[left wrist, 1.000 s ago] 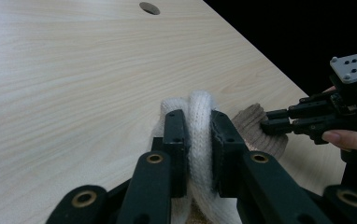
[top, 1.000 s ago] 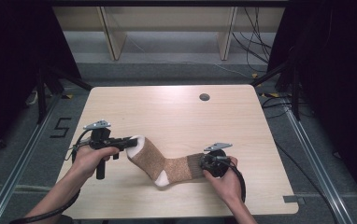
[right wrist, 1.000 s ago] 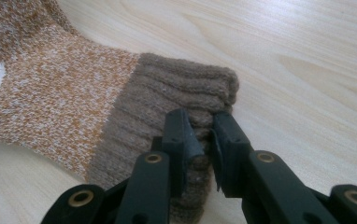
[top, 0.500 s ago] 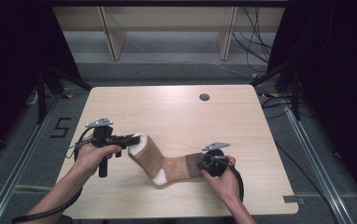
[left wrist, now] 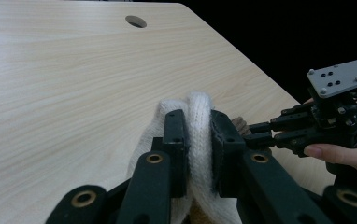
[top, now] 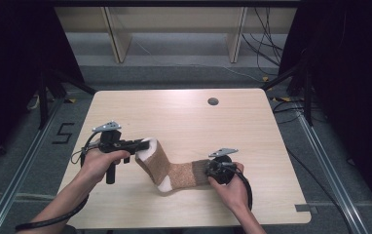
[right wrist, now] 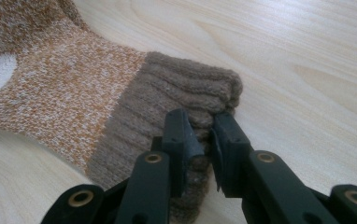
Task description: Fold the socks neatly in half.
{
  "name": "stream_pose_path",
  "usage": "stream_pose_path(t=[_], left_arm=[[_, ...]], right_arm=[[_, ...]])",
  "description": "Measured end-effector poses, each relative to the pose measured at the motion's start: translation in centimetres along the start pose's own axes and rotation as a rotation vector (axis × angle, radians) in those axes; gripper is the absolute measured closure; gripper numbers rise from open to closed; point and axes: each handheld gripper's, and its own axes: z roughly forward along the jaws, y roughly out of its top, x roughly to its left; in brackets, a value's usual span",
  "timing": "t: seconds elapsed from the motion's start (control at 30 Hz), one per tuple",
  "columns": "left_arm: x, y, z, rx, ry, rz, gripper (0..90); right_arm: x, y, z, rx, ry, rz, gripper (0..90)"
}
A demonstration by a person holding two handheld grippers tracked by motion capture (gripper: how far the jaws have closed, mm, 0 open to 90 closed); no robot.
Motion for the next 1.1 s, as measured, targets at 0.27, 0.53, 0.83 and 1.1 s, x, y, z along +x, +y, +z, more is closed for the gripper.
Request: stream_pose_path(t=[0.27,0.53,0.83,1.1], left_arm=[[-0.6,0.2,0.5,0.001,-0.012,0.01,78.1],[-1.3,0.5,1.2,0.006,-0.032,0.023,78.1],[-2.1,0.7,2.1,0.012,-0.041,0.027,78.1],[-2.4,0.7,2.7,0.014,-0.042,0.034,78.1]], right_arm=[[0.0,0.0,0.0,0.001,0.0,-0.001,77.3],[0.2,0.0,0.0,0.002,-0.002,0.007,77.3],[0.1,0.0,0.0,-0.003,-0.002,-0.002,77.3],[0.1,0.0,0.0,-0.001,-0.003,0.003,77.3]])
